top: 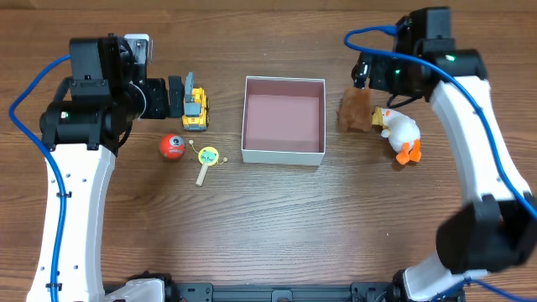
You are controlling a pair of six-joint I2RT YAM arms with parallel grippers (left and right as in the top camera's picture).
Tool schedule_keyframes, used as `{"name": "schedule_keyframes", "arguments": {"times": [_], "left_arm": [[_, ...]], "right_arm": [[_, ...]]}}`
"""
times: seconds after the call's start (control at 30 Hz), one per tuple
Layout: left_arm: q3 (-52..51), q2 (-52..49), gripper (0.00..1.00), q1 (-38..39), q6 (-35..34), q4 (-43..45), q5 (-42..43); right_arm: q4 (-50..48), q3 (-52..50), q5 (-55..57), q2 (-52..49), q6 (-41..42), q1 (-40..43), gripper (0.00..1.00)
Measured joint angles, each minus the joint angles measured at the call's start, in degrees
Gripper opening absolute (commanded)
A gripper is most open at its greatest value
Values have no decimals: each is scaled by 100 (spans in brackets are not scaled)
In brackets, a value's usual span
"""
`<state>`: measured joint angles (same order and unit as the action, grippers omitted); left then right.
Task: Pack container
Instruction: 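Grasp brown plush bear with right gripper, move left gripper above truck, then carry the bear with right gripper into the box and release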
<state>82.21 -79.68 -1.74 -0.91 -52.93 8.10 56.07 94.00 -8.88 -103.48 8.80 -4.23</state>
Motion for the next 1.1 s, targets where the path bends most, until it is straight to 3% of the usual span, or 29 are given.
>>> {"name": "schedule_keyframes", "arguments": {"times": [0.23,0.33,0.47,0.53,0.6,0.73,0.93,1.1], "left_arm": [[2,-2,100,0,0,-385,-85],[2,-2,100,0,0,-433,-85],[2,-2,100,0,0,-433,-87],[2,-2,100,0,0,-433,-87],[2,-2,100,0,2,-433,-90],[2,-2,100,0,0,-433,-105],[2,-2,100,0,0,-431,-107],[2,-2,100,0,0,-435,-107]], "right_arm": [[-31,0,96,-1012,367,0,100],[7,0,98,-1316,439,-4,91],[-24,0,142,-1709,501,-72,70],[-66,0,144,-1821,483,-125,51],[-68,0,168,-1884,505,-212,25],[-17,9,208,-1882,527,-212,6],[483,74,415,-1637,664,-243,4],[804,448,474,-302,833,-640,4]]}}
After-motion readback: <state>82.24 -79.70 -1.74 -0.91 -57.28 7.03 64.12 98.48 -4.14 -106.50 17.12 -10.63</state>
